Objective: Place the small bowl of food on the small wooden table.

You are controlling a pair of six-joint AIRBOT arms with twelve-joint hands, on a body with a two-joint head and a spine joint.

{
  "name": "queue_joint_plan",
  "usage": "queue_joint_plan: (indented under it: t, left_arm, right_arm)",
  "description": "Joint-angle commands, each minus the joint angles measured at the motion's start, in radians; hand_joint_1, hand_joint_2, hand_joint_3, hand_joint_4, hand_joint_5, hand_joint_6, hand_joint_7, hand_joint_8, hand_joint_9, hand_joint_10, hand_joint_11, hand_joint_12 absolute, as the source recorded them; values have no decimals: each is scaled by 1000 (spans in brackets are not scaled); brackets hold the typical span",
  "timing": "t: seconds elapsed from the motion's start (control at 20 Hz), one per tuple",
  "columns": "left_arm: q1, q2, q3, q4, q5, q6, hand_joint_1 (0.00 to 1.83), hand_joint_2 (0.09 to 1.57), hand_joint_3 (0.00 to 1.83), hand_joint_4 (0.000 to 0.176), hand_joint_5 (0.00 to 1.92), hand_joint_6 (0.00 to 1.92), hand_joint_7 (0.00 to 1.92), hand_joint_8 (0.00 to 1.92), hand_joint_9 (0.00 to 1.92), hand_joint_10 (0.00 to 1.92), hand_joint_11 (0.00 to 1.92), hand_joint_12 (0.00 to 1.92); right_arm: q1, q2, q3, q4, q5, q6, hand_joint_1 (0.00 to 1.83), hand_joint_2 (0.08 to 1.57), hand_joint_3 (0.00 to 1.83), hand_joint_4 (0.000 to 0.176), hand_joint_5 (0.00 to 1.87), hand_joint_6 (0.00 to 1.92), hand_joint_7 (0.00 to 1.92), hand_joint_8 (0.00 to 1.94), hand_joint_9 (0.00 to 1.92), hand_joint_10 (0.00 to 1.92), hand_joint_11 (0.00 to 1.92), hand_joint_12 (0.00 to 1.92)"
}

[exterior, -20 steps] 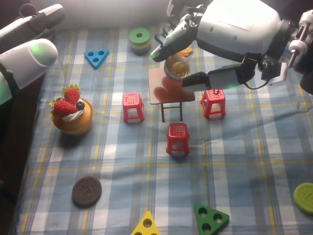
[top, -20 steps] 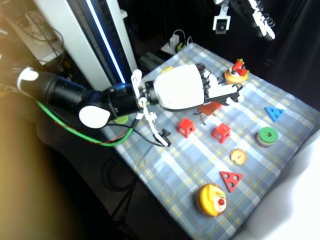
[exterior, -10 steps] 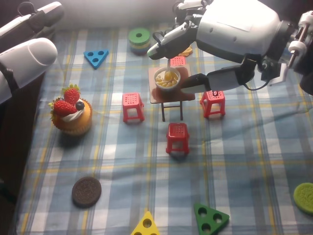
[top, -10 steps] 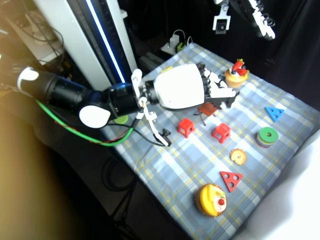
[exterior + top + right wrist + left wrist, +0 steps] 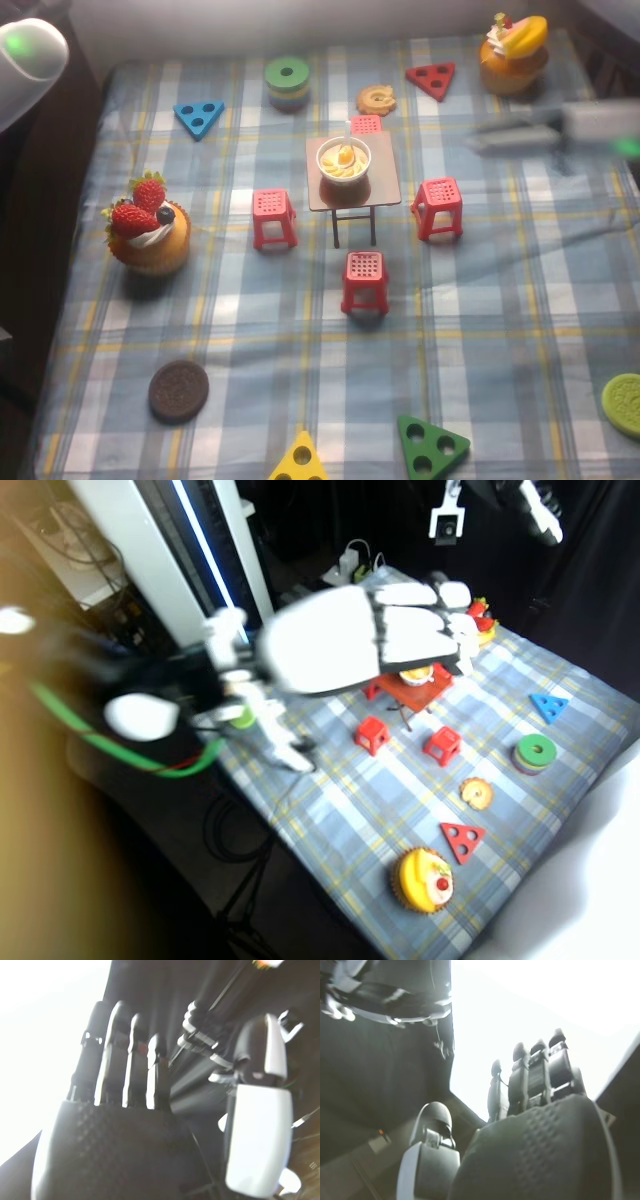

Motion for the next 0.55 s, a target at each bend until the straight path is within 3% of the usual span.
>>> queue_joint_plan:
  t: [0.0,0.05,0.1,0.15,0.2,0.25,0.3,0.35,0.4,0.5]
  left_arm:
    - [-6,-1,4,11,-163,-26,285,1195,1,60,215,1,221,1,183,1,0,493]
    - [1,-1,4,14,-212,-61,269,1172,0,55,173,0,159,0,122,0,0,339]
    - [4,-2,5,15,-233,-75,317,1177,0,32,141,1,124,1,86,1,0,198]
    - [6,-6,5,18,-267,-97,314,1155,0,22,94,0,113,0,86,3,7,173]
    - [7,-13,6,22,-303,-121,299,1096,0,63,42,0,107,1,81,1,3,189]
    - [11,-23,9,29,-339,-152,263,1083,0,71,8,0,78,0,58,0,0,240]
    - [14,-29,12,33,-346,-176,302,1078,0,79,1,0,75,1,64,4,0,244]
    - [14,-38,19,40,-347,-199,344,1054,2,88,30,0,100,1,107,0,0,331]
    - [13,-55,34,51,-347,-249,336,1056,0,71,40,0,144,1,159,2,0,452]
    - [-5,-69,60,62,-347,-328,247,1162,8,3,43,0,249,6,266,12,0,734]
  right_arm:
    - [-18,11,-19,50,211,-6,904,979,21,62,196,6,326,1,313,1,0,732]
    - [-105,36,-57,120,319,-33,979,1019,8,50,218,3,375,4,371,10,0,795]
    - [-141,45,-74,143,353,-42,999,1050,14,38,222,2,395,8,402,18,30,822]
    - [-198,60,-103,181,416,-58,941,1112,11,34,266,4,413,5,429,15,41,829]
    - [-260,71,-128,221,480,-64,893,1113,2,12,285,0,413,1,444,9,14,908]
    - [-340,75,-152,278,548,-66,851,1127,1,22,310,1,461,4,477,9,3,959]
    - [-386,75,-162,312,582,-66,797,1115,0,20,307,0,473,3,491,9,0,990]
    - [-430,75,-171,344,617,-66,729,1072,0,1,334,2,522,5,558,15,103,960]
    - [-467,74,-186,377,632,-66,715,1084,0,0,353,1,533,2,578,9,147,925]
    - [-466,75,-195,358,632,-66,700,1134,0,8,293,0,514,0,615,5,256,809]
